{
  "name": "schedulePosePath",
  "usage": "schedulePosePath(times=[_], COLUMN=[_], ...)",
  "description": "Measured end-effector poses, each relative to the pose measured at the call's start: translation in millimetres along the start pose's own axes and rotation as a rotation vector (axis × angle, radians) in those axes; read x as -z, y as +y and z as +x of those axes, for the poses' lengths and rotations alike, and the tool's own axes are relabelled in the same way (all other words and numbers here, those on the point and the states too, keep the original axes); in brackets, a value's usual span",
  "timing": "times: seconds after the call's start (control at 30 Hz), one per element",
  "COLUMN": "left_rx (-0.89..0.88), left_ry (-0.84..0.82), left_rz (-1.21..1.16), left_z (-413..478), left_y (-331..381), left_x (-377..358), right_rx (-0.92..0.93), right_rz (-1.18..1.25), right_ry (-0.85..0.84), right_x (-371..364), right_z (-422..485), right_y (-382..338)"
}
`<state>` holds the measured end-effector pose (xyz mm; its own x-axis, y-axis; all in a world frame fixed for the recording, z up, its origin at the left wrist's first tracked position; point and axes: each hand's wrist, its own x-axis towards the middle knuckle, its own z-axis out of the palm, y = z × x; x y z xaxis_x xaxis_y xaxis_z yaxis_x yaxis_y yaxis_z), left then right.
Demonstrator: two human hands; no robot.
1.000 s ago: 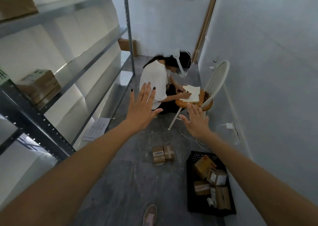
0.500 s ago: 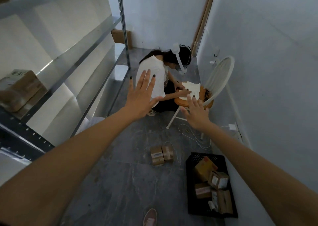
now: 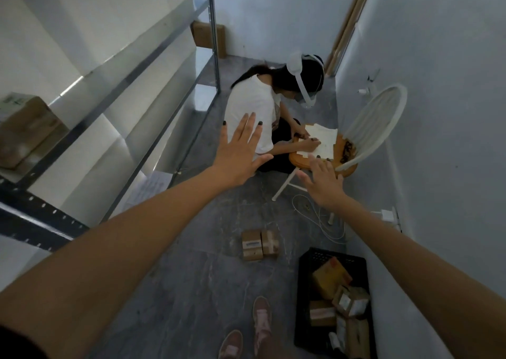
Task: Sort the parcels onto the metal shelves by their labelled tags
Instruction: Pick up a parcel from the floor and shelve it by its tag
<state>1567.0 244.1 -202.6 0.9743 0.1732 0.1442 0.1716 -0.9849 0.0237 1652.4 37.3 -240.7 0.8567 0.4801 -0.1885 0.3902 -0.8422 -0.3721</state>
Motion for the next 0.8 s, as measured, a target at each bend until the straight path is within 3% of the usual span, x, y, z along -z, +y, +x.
schedulePosePath(times=[0.43, 0.63, 0.8], left_rx=[0.118, 0.144, 0.222], left_ry=[-0.296, -0.456, -0.516], left_rz=[-0.103, -0.111, -0.210], left_z=[34.3, 50.3, 42.3], left_y=[4.3, -15.6, -22.6], left_x=[-110.5, -205.6, -340.4], right_rx=[-0.035, -0.010, -0.120], right_rz=[-0.036, 0.088, 0.288], right_ry=[-0.305, -0.419, -0.459], right_x=[-55.8, -137.2, -251.3], right_z=[83.5, 124.8, 159.1], right_y=[29.6, 42.2, 76.3])
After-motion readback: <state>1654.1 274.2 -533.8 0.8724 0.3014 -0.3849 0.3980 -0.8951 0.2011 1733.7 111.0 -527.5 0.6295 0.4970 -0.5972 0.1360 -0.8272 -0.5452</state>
